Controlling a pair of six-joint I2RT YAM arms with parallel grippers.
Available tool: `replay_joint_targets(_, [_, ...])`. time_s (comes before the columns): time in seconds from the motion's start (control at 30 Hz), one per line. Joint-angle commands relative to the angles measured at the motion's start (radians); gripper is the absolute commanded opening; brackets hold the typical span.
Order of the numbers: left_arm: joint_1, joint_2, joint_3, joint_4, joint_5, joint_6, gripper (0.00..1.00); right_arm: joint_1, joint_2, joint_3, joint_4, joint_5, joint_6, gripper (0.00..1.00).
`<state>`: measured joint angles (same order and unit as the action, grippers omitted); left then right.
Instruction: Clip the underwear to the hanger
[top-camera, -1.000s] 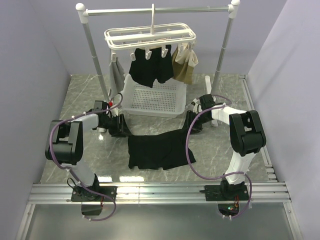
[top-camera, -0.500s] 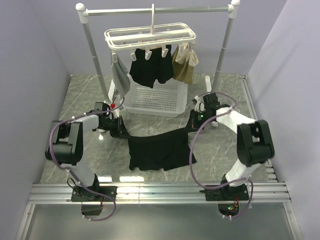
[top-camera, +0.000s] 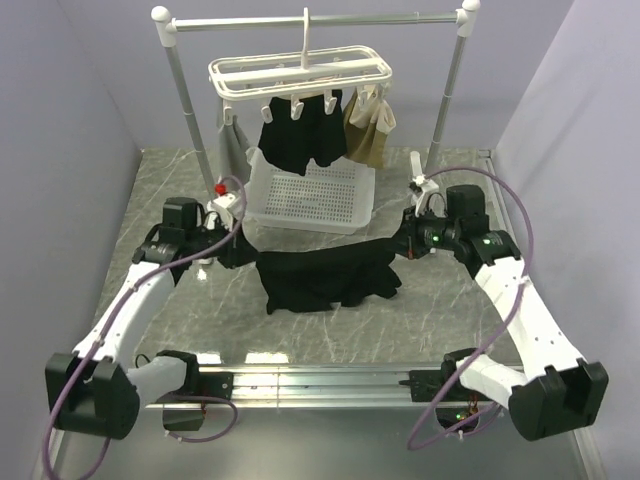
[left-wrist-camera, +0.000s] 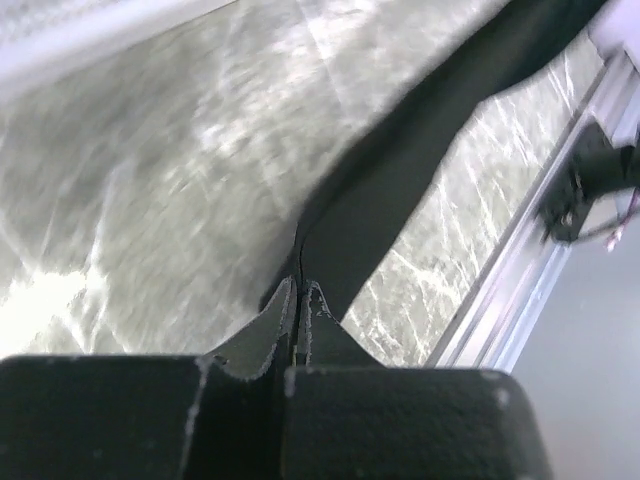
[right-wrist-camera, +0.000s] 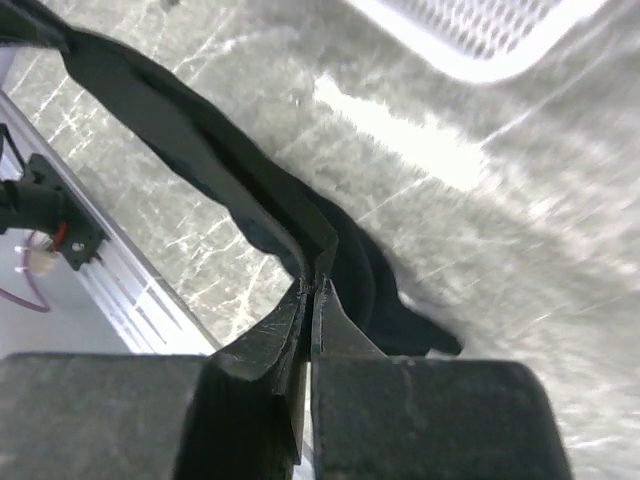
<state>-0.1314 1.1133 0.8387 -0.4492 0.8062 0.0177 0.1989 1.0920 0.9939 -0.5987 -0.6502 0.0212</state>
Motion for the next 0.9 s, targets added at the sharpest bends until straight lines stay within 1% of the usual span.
replay_joint_targets(0.0, [-0.103,-0.072,0.08,-0.003,-0.047,0.077,0.0,0.025,-0.06,0.123,0.005,0.023,-0.09,0.0])
replay_joint_targets(0.03, [-0.125,-0.099,0.121,-0.002,-0.083,0.083,0.0,0.043,-0.069,0.153,-0.004,0.033,-0.111,0.0])
replay_joint_targets(0.07, [-0.132,-0.11,0.14,0.003,-0.11,0.079,0.0,0.043,-0.073,0.207,-0.022,0.085,-0.125,0.0])
replay_joint_targets(0.1, [-0.128,-0.119,0.158,0.003,-0.166,0.073,0.0,0.039,-0.078,0.227,-0.024,0.122,-0.153,0.0])
replay_joint_targets(0.13, [-0.123,-0.136,0.193,-0.003,-0.194,0.08,0.0,0.015,-0.083,0.245,-0.029,0.164,-0.174,0.0])
replay_joint_targets(0.2, [-0.077,-0.155,0.211,0.021,-0.231,0.061,0.0,-0.019,-0.089,0.27,-0.024,0.23,-0.205,0.0])
replay_joint_targets(0.3, [-0.036,-0.17,0.234,0.058,-0.284,0.001,0.0,-0.035,-0.089,0.282,0.007,0.268,-0.213,0.0])
replay_joint_targets(0.4, [-0.004,-0.142,0.286,0.072,-0.32,-0.005,0.0,-0.035,-0.086,0.287,0.023,0.279,-0.198,0.0])
replay_joint_targets(0.43, [0.004,-0.142,0.292,0.075,-0.317,-0.002,0.0,-0.033,-0.095,0.288,0.02,0.256,-0.205,0.0])
replay_joint_targets(0.53, [0.015,-0.158,0.304,0.034,-0.195,0.077,0.0,-0.029,-0.132,0.281,-0.004,0.175,-0.219,0.0])
replay_joint_targets(0.6, [0.01,-0.176,0.283,0.021,-0.133,0.091,0.0,-0.024,-0.152,0.256,-0.025,0.146,-0.248,0.0])
replay_joint_targets(0.63, [0.01,-0.184,0.275,-0.009,-0.119,0.112,0.0,-0.023,-0.171,0.246,-0.036,0.111,-0.26,0.0])
replay_joint_targets(0.7, [0.01,-0.193,0.264,-0.103,-0.076,0.204,0.0,-0.016,-0.191,0.203,-0.085,0.069,-0.291,0.0])
replay_joint_targets(0.73, [0.01,-0.21,0.252,-0.13,-0.061,0.259,0.0,0.006,-0.21,0.172,-0.123,0.054,-0.3,0.0])
replay_joint_targets(0.77, [0.01,-0.22,0.249,-0.201,-0.03,0.289,0.0,0.022,-0.222,0.155,-0.136,0.057,-0.305,0.0])
replay_joint_targets(0.83, [0.009,-0.254,0.243,-0.264,0.005,0.37,0.0,0.083,-0.25,0.111,-0.159,0.069,-0.31,0.0])
replay_joint_targets(0.87, [0.001,-0.262,0.241,-0.322,0.01,0.392,0.0,0.106,-0.256,0.095,-0.158,0.083,-0.308,0.0])
